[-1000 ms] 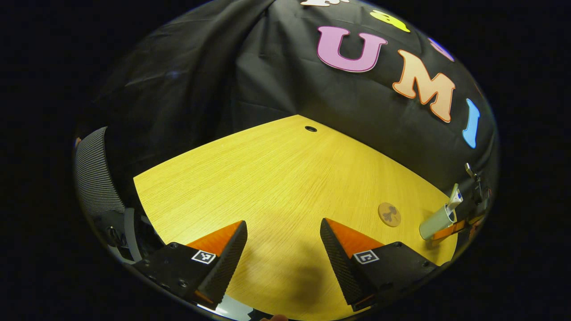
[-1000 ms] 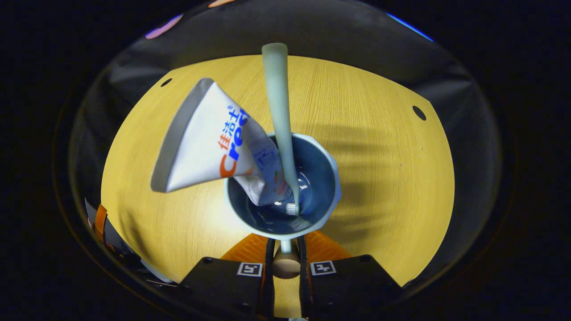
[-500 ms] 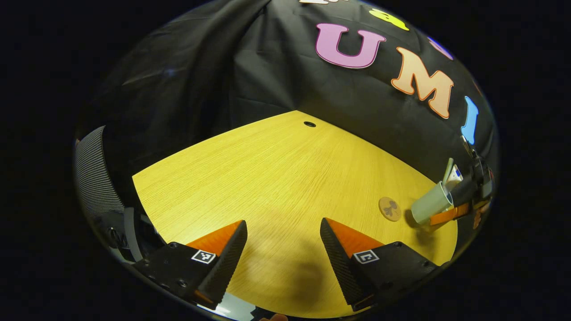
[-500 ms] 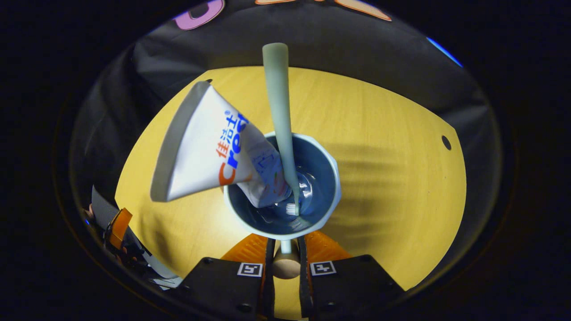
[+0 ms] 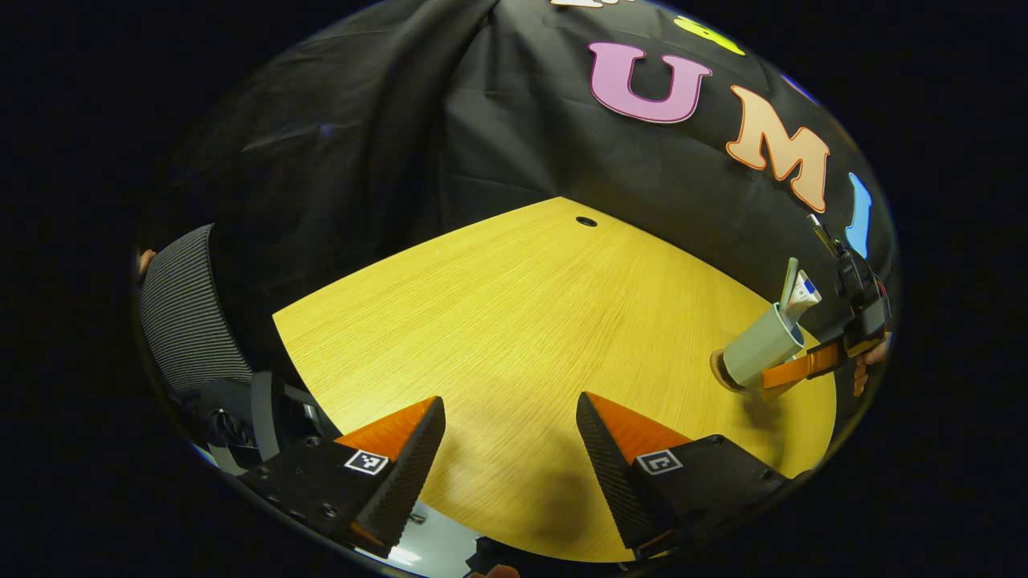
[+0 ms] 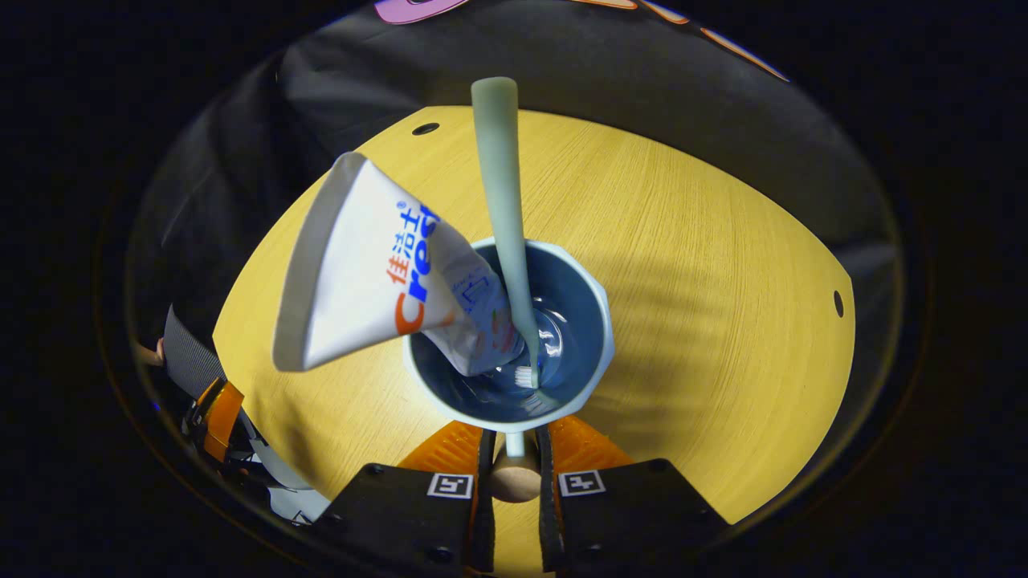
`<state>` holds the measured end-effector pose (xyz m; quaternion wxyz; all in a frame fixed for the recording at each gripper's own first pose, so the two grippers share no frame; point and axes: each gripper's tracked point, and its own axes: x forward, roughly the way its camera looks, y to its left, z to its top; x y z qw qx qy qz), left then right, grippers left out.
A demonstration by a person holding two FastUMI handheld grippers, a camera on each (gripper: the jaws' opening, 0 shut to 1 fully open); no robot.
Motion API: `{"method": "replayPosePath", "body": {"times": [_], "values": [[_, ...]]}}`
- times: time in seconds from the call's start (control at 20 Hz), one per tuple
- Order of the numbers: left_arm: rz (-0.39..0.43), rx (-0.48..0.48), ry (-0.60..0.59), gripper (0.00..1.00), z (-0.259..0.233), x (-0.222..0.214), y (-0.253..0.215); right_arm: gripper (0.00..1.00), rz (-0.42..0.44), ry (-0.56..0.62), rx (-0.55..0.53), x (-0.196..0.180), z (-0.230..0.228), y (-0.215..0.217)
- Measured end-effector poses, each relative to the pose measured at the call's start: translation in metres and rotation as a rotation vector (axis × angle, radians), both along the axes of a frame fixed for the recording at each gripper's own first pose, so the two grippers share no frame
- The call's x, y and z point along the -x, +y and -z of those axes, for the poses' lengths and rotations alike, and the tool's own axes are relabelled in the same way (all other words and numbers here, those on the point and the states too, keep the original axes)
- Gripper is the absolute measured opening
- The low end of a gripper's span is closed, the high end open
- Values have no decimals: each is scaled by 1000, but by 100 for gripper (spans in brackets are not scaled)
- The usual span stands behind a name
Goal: Put the toothbrush and toothpaste on the desktop into the cup, then pick up the cup and place it on the coaster on the desktop.
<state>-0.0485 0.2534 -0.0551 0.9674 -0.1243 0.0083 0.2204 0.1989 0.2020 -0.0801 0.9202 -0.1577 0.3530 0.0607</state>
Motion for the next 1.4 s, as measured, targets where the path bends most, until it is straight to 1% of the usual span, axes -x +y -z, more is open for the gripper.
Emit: {"method": "replayPosePath", "body": {"times": [0.05, 0.2, 0.35, 0.45, 0.5, 0.6, 0.7, 0.75, 0.8, 0.85, 0.9, 0.95, 1.0, 1.05, 1.1, 1.25, 1.3, 1.4], "values": [[-3, -3, 2, 95, 0, 1, 2, 24, 3, 3, 4, -3, 1, -7], [-3, -4, 10, 95, 1, 3, 1, 25, 9, 7, 17, 1, 3, -6], [5, -12, 8, 95, -2, 4, 0, 26, -1, 1, 29, 6, 6, 12], [18, -18, 7, 95, -1, 2, -1, 32, -23, -21, -6, 17, -7, 12], [25, -21, 6, 95, 0, 1, -2, 42, -29, -19, -32, 22, -11, 14], [40, -23, 1, 95, -5, -1, -9, 76, -37, -39, -36, 18, -18, 11], [57, -25, -4, 95, -9, -8, -18, 88, -57, -60, -55, 24, -26, 12], [67, -29, -5, 95, -11, -9, -22, 91, -64, -68, -78, 28, -29, 13], [75, -36, -4, 95, -11, -11, -25, 100, -67, -80, -95, 31, -33, 12], [84, -44, -3, 95, -13, -12, -29, 99, -67, -96, -106, 33, -34, 8], [94, -51, -3, 95, -15, -13, -33, 96, -61, -110, -115, 36, -37, 3], [110, -58, -1, 95, -16, -16, -38, 99, -52, -120, -124, 43, -39, -3], [126, -63, 4, 95, -16, -20, -44, 99, -41, -129, -135, 48, -40, -9], [144, -69, 12, 95, -16, -24, -51, 96, -33, -133, -145, 54, -39, -15], [160, -75, 19, 95, -15, -26, -58, 99, -23, -137, -152, 60, -38, -22], [208, -93, 32, 95, -14, -33, -80, 99, 18, -133, -166, 85, -26, -48], [224, -100, 34, 96, -14, -37, -87, 96, 33, -129, -171, 93, -21, -57], [256, -109, 43, 95, -11, -42, -101, 96, 69, -121, -187, 108, -11, -75]]}}
